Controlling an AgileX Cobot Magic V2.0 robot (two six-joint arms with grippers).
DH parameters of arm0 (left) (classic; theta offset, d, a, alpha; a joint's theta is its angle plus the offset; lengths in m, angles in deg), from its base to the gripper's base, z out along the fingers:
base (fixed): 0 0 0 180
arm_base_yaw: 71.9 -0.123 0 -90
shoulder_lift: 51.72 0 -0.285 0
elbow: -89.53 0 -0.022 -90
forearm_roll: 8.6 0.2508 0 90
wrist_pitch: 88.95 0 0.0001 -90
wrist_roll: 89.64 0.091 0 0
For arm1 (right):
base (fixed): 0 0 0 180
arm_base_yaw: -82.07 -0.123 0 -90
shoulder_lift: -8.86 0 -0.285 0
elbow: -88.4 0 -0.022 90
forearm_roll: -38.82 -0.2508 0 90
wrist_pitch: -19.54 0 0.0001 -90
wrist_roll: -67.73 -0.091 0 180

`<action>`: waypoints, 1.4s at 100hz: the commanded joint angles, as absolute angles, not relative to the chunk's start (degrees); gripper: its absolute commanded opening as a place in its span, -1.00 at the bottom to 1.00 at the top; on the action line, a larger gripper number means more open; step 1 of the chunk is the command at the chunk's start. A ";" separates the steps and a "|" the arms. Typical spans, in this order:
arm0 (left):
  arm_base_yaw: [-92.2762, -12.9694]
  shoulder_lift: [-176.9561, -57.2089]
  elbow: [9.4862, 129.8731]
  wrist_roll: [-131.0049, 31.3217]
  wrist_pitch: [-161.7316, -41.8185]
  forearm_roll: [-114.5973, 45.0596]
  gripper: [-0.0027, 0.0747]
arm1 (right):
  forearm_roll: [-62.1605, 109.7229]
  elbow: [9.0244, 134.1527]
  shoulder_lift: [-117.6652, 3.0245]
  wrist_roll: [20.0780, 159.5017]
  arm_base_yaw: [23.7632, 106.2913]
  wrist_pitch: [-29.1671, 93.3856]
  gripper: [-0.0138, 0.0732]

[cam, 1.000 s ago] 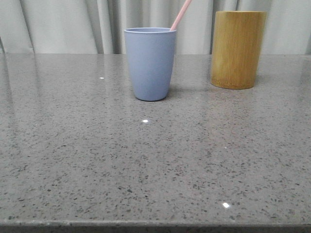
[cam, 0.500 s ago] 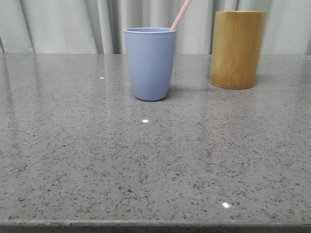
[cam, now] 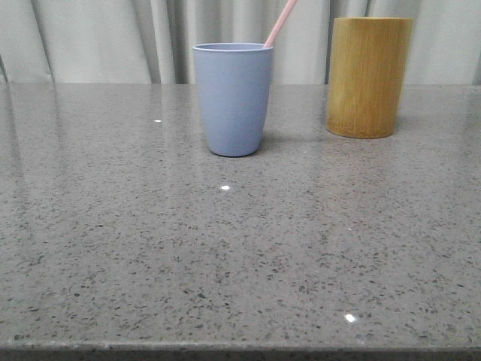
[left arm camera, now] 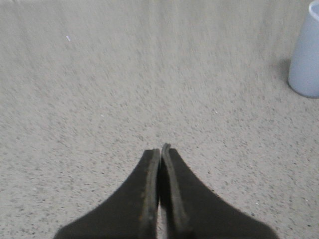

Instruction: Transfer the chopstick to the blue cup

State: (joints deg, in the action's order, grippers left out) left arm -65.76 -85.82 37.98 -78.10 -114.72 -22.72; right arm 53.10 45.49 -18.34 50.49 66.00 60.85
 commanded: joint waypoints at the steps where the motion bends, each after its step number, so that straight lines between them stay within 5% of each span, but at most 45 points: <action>1: -65.84 -80.88 34.12 -78.60 -106.35 -21.51 -0.98 | 54.29 46.78 -18.85 50.54 66.28 56.95 -0.84; 37: -65.84 -57.07 15.29 -84.96 -93.51 -10.19 -0.98 | 54.29 46.78 -18.85 50.54 66.28 56.95 -0.84; 51: -65.93 -57.57 12.22 -95.65 -91.93 -2.43 -0.98 | 54.29 46.78 -18.85 50.54 66.28 57.07 -0.84; 140: -65.93 -57.27 11.65 -95.70 -90.70 -3.08 -0.98 | 54.29 46.78 -18.85 50.54 66.28 57.34 -0.84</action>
State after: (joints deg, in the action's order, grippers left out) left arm -65.76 -59.23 12.16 -95.20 -95.75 -2.62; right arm 53.10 45.49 -18.34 50.40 66.00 61.25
